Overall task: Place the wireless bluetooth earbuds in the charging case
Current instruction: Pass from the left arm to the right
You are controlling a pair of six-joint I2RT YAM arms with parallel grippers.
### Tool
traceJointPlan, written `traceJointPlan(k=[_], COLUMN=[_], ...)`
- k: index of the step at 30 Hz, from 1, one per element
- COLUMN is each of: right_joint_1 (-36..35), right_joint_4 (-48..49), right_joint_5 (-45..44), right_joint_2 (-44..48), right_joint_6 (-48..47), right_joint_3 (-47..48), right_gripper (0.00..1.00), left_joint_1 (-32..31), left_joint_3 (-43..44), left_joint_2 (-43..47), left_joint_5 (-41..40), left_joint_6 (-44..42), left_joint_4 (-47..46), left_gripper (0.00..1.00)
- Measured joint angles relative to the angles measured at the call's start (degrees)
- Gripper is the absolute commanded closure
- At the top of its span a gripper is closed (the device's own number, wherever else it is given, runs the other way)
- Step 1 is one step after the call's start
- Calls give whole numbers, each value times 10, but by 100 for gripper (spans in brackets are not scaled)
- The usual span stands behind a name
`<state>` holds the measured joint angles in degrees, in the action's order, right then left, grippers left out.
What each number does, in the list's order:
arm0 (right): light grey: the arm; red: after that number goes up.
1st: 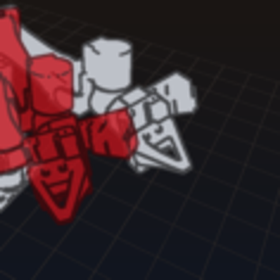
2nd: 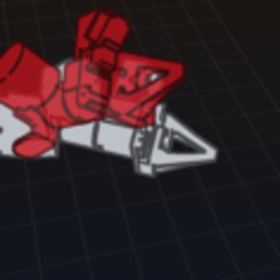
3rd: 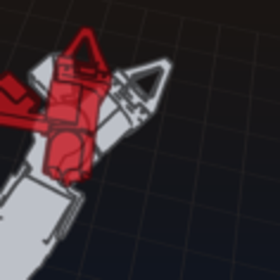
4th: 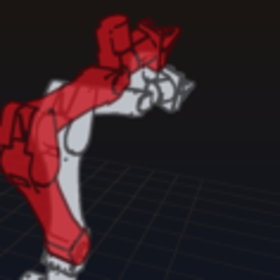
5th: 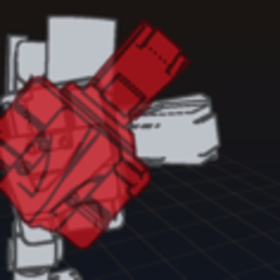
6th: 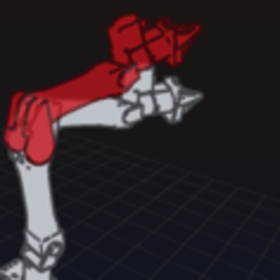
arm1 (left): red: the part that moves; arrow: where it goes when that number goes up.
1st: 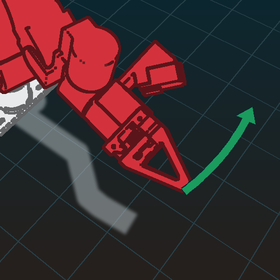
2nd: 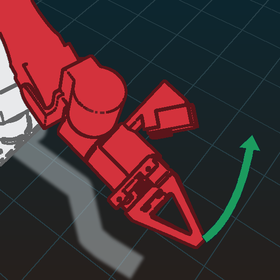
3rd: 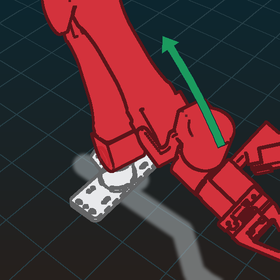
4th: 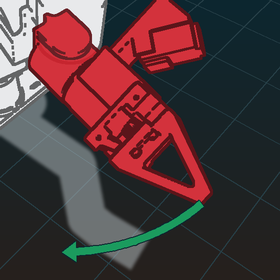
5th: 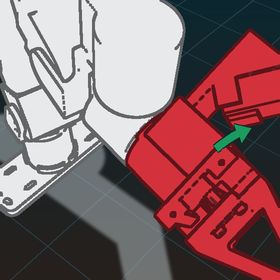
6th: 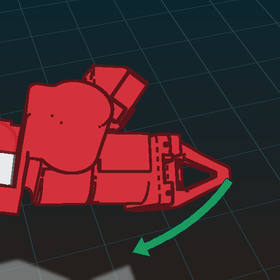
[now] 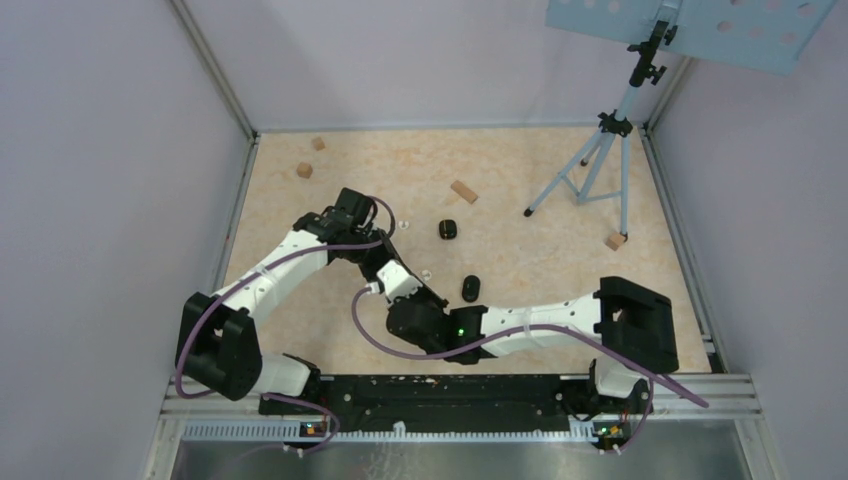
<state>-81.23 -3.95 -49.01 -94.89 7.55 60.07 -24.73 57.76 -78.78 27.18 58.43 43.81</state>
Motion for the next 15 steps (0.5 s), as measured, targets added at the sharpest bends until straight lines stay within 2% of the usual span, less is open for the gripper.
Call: traceJointPlan(k=[2,7,8,11,12,13,14,15], right_joint_1=[0,-1,-1,-2,-2,-2,-2,-1], right_joint_4=[3,8,9,15,18,19,19,18], right_joint_5=[-3,-6,-9,-16,-19,-21,-22,-23], right_joint_2=[-4,-4,-4,-4,-4,-4,-4,-4], right_joint_6=[-3,-5,-5,-5,-4,-4,0,4], right_joint_3=[1,1,1,1,1,1,1,1], right_gripper=[98,100,100,100,100,100,100,100], left_joint_1=[1,1,1,1,1,1,1,1], left_joint_3=[0,0,0,0,0,0,0,0], left_joint_2=[0,2,4,13,14,15,15,15], left_joint_5=[-3,-7,-7,-9,-9,-9,-6,-1], left_joint_6=[0,-3,-3,-7,-9,-13,-16,-21], left_joint_4=[0,-3,-5,-10,-11,-14,-16,-19], left_gripper=[100,100,96,73,56,48,45,30])
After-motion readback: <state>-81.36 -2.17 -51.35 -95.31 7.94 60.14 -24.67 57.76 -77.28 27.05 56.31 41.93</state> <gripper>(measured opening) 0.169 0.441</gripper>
